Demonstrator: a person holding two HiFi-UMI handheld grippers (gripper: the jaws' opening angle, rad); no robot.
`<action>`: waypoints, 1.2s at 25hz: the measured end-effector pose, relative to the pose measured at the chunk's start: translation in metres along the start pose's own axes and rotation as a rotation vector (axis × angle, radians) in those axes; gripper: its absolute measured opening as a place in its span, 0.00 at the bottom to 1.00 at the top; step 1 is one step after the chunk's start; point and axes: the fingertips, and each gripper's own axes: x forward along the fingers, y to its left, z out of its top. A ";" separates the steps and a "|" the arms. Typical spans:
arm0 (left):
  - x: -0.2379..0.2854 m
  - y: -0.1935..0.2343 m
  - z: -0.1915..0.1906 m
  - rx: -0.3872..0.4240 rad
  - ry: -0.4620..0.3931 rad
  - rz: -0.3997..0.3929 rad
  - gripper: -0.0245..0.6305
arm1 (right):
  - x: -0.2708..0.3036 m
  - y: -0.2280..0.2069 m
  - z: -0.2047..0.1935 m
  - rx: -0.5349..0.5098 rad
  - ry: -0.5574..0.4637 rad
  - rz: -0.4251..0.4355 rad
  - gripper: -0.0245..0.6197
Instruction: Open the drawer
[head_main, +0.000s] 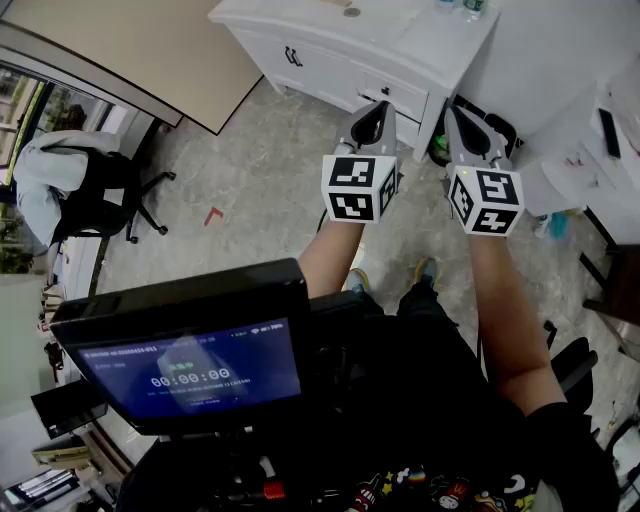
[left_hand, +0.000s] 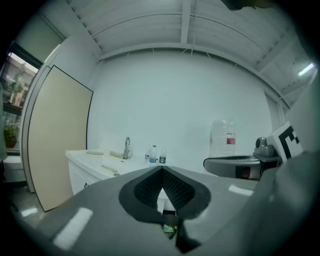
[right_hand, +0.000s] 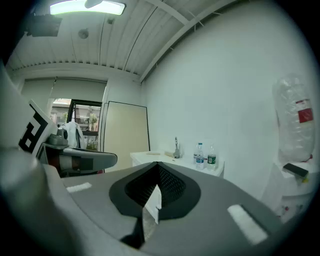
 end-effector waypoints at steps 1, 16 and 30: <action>0.001 0.001 0.000 -0.001 -0.001 0.000 0.04 | 0.001 0.000 0.000 -0.002 0.000 0.001 0.07; 0.060 0.006 -0.040 0.021 0.056 0.002 0.04 | 0.032 -0.035 -0.027 0.003 0.002 0.060 0.07; 0.212 0.114 -0.224 0.050 0.048 -0.081 0.21 | 0.148 -0.060 -0.203 0.013 -0.012 -0.007 0.07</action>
